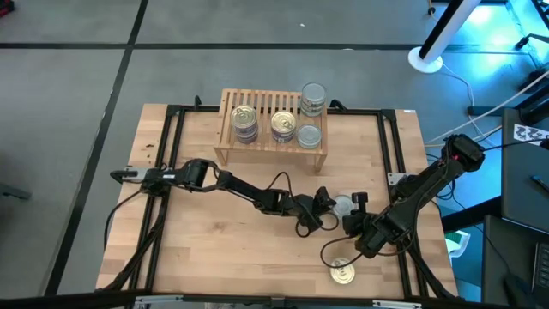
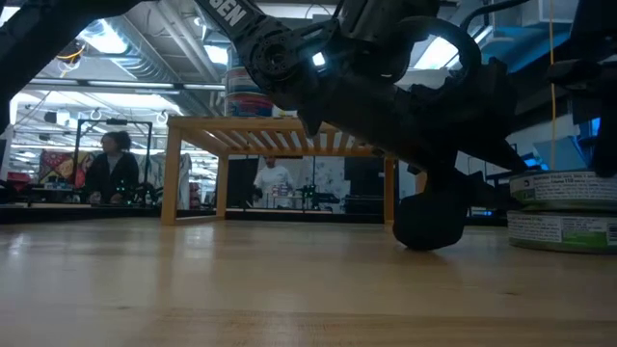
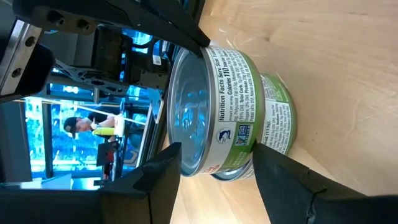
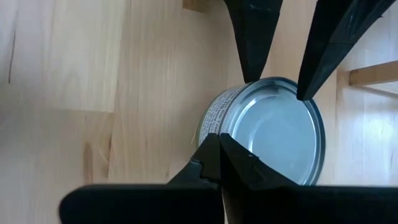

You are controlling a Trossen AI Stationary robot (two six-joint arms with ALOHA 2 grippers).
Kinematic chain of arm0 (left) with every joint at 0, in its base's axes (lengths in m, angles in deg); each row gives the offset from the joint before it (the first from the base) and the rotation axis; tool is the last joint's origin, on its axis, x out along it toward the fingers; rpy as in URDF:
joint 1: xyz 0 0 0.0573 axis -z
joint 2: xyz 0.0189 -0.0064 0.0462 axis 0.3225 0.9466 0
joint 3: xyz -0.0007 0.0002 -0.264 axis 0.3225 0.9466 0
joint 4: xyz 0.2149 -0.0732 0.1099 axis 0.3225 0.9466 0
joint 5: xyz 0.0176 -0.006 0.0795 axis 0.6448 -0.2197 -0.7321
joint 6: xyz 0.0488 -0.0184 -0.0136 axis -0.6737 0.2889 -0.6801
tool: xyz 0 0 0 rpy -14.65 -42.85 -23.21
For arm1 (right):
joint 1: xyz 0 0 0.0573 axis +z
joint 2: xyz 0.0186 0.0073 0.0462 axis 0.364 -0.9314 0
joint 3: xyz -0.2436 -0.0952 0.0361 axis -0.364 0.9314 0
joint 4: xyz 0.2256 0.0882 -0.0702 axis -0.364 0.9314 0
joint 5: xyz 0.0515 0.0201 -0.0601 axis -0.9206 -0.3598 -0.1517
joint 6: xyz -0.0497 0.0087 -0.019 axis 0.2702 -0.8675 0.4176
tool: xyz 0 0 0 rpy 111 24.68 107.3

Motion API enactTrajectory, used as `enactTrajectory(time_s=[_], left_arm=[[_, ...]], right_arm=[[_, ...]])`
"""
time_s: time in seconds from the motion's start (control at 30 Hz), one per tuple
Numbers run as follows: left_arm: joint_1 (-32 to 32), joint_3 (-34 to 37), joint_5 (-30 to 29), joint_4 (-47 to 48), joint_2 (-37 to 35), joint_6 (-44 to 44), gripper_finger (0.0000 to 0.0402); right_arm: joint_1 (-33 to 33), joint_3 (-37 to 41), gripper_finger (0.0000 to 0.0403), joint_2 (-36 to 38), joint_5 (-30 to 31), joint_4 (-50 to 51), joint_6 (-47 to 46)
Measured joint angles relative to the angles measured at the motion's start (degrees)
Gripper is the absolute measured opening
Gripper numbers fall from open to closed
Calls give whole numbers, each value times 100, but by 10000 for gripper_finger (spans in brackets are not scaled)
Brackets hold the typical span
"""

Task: Stack canned seafood by type on shelf
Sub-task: Stack the green tuna can on top of the green tuna can on the shelf

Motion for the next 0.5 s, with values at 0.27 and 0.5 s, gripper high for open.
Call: enactTrajectory(time_s=[0.27, 0.5], left_arm=[[0, 0, 17, -7, -2, -140, 194], [3, 0, 8, 7, 0, 49, 194]], right_arm=[[0, 0, 0, 0, -2, 0, 1], [0, -2, 0, 2, 2, 4, 1]])
